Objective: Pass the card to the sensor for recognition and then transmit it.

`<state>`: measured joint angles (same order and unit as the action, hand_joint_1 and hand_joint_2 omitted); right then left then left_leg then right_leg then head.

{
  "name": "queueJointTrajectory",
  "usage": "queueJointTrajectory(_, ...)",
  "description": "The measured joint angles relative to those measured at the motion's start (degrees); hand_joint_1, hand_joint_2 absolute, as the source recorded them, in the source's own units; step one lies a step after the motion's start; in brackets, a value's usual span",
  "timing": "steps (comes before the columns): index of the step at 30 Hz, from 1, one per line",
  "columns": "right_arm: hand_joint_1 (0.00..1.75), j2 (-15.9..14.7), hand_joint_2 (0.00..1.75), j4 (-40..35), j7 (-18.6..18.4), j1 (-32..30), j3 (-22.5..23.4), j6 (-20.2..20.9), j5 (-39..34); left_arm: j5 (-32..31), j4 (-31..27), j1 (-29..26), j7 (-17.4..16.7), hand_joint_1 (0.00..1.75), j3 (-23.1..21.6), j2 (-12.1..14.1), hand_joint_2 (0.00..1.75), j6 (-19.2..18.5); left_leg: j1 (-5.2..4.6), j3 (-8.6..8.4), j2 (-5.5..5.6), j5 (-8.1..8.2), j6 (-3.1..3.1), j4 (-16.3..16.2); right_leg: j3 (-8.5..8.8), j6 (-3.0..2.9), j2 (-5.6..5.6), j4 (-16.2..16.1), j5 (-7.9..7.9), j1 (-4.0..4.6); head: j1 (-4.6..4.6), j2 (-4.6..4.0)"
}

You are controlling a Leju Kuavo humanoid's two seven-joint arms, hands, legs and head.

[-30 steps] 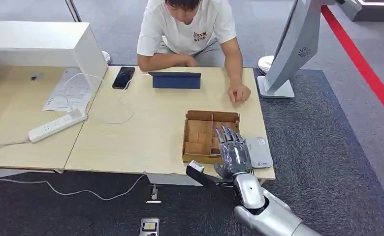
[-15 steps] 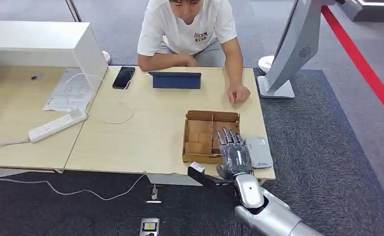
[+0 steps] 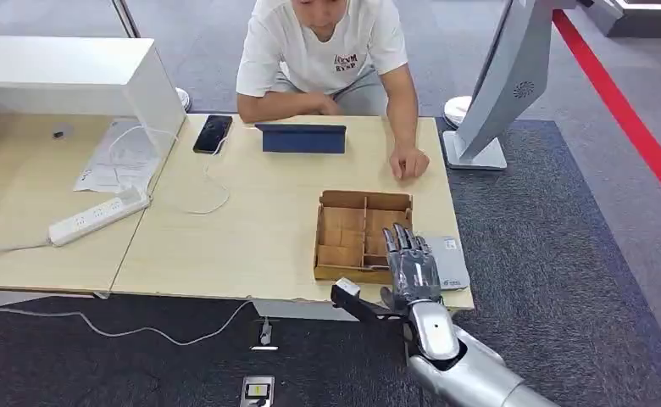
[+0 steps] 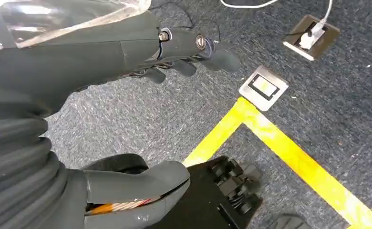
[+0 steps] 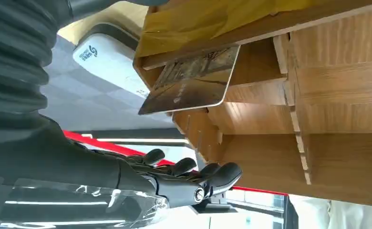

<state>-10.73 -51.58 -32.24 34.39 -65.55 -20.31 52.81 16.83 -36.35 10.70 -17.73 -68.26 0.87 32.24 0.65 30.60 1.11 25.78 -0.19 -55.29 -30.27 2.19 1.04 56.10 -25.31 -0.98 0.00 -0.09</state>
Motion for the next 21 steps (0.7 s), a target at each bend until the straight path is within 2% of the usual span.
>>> queueJointTrajectory(8,0.00,-0.5,1.75,0.0,-0.3,0.0,0.0,0.0,0.0,0.0,0.0,0.0,0.4,0.00,0.0,0.0,1.75,0.1,0.00,0.00,0.00,0.00,0.00,0.0,0.00,0.00,0.00,0.0,0.00,0.00,0.00,0.00)
queueJointTrajectory(17,0.00,-0.2,1.75,0.0,1.2,0.1,-0.5,-0.5,0.0,0.9,0.0,-0.1,0.9,0.00,0.0,0.0,1.75,0.3,0.00,0.01,0.01,0.00,0.00,0.0,0.01,0.00,0.00,0.0,0.00,0.00,0.00,0.00)
queueJointTrajectory(18,0.14,-0.2,1.75,0.0,1.3,0.2,-0.6,-0.5,-0.2,1.1,0.0,-0.1,1.0,0.00,0.0,0.0,1.75,0.3,0.00,0.01,0.01,0.00,0.00,0.0,0.02,0.00,0.00,0.0,0.00,0.00,0.00,0.00)
queueJointTrajectory(19,1.75,-0.1,1.75,0.0,1.5,0.2,-0.7,-0.5,-0.4,1.2,-0.1,-0.1,1.0,0.00,0.0,0.0,1.75,0.3,0.00,0.01,0.01,0.00,0.00,0.0,0.01,0.00,0.00,0.0,0.00,0.00,0.02,0.00)
queueJointTrajectory(21,1.75,0.1,1.75,0.1,1.9,0.4,-0.9,-0.4,-0.9,1.4,-0.1,-0.1,1.0,0.00,0.0,0.0,1.75,0.3,0.00,0.01,0.01,0.00,0.00,0.0,0.02,0.00,0.00,0.0,0.00,0.00,0.02,0.00)
